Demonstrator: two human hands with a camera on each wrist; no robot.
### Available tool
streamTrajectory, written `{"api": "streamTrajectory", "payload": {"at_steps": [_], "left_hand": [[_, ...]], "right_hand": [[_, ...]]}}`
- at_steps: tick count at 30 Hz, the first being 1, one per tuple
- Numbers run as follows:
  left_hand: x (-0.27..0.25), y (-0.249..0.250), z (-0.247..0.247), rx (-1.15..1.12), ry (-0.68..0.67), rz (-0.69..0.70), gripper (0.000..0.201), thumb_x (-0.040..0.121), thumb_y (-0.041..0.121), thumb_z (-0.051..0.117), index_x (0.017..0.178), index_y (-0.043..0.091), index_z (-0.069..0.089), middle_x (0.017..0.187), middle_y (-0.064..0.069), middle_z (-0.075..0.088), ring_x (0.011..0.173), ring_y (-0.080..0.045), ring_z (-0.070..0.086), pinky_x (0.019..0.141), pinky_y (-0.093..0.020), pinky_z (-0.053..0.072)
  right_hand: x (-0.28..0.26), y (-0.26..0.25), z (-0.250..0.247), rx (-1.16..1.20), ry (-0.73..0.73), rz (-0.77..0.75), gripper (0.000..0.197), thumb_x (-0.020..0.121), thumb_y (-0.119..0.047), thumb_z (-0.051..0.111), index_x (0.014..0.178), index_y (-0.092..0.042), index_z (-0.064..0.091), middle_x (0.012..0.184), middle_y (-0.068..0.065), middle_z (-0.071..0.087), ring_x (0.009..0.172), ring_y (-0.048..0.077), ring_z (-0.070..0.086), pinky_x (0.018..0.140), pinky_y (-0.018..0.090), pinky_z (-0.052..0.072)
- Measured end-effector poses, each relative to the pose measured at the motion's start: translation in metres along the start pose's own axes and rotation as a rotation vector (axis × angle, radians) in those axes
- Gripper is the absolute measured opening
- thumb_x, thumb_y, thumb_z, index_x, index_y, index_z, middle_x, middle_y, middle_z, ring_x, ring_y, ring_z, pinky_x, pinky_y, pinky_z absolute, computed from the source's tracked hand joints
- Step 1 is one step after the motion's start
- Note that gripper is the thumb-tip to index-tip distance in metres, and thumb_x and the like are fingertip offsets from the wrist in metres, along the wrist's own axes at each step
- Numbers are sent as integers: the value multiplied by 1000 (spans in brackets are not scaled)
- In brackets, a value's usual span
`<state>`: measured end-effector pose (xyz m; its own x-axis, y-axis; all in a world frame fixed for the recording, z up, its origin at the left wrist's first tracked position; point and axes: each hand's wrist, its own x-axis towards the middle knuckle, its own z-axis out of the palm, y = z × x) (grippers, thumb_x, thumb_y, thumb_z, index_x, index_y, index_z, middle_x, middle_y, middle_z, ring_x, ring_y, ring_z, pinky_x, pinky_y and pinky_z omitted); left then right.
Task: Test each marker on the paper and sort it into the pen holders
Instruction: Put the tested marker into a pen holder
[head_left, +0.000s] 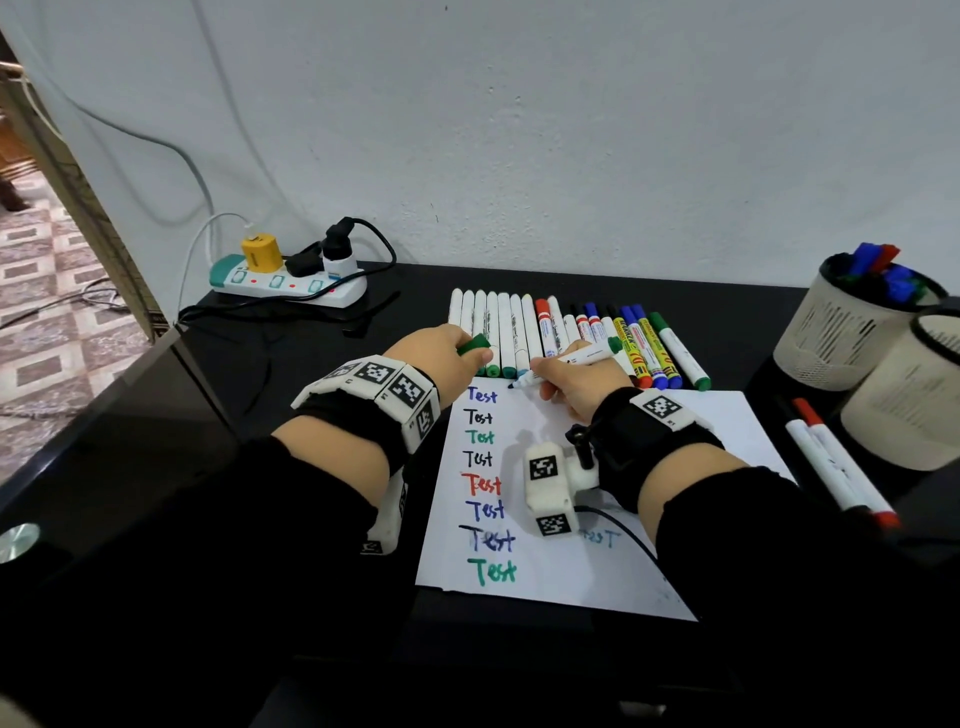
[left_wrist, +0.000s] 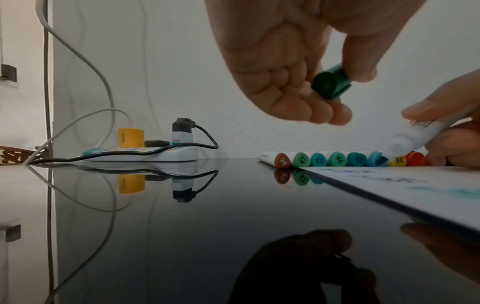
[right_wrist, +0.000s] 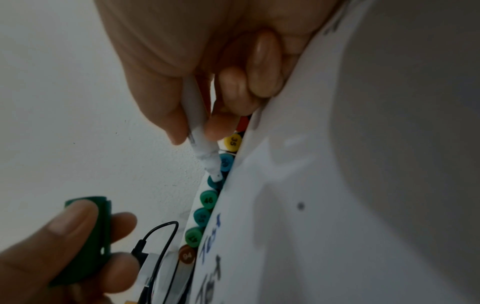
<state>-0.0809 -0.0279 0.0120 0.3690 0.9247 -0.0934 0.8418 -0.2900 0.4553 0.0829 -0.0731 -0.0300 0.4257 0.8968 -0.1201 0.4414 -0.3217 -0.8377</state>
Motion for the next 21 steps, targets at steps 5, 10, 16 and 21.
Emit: {"api": "streamTrajectory", "payload": {"at_steps": [5,10,16,21], "left_hand": [[0,0,0,1,3,3,34,95,45,43,114,19,54,105,1,65,88,-16,58,71,-27,40],[-1,-1,0,1,-1,5,35,95,45,42,115,19,54,105,1,65,92,-17,59,72,-27,40],[0,0,1,0,-5,3,36,95,45,42,115,18,54,105,0,65,85,-15,56,71,-28,41],[1,0,2,-4,-9,2,34,95,45,43,114,19,54,103,1,66,81,-15,56,69,-27,40]], "right_hand": [[-1,0,1,-37,-9,2,43,90,-40,57,55,-16,57,63,-2,59,60,12,51,57,23,39],[2,1,2,5,24,1,20,89,-27,58,76,-12,53,63,0,56,60,17,50,62,28,42],[-1,1,2,54,40,-12,22,88,-25,58,70,-13,52,61,0,54,57,17,48,63,30,41],[-2,0,3,99,29,-5,21,84,-19,59,68,-14,45,59,4,51,58,21,44,62,31,38]]}}
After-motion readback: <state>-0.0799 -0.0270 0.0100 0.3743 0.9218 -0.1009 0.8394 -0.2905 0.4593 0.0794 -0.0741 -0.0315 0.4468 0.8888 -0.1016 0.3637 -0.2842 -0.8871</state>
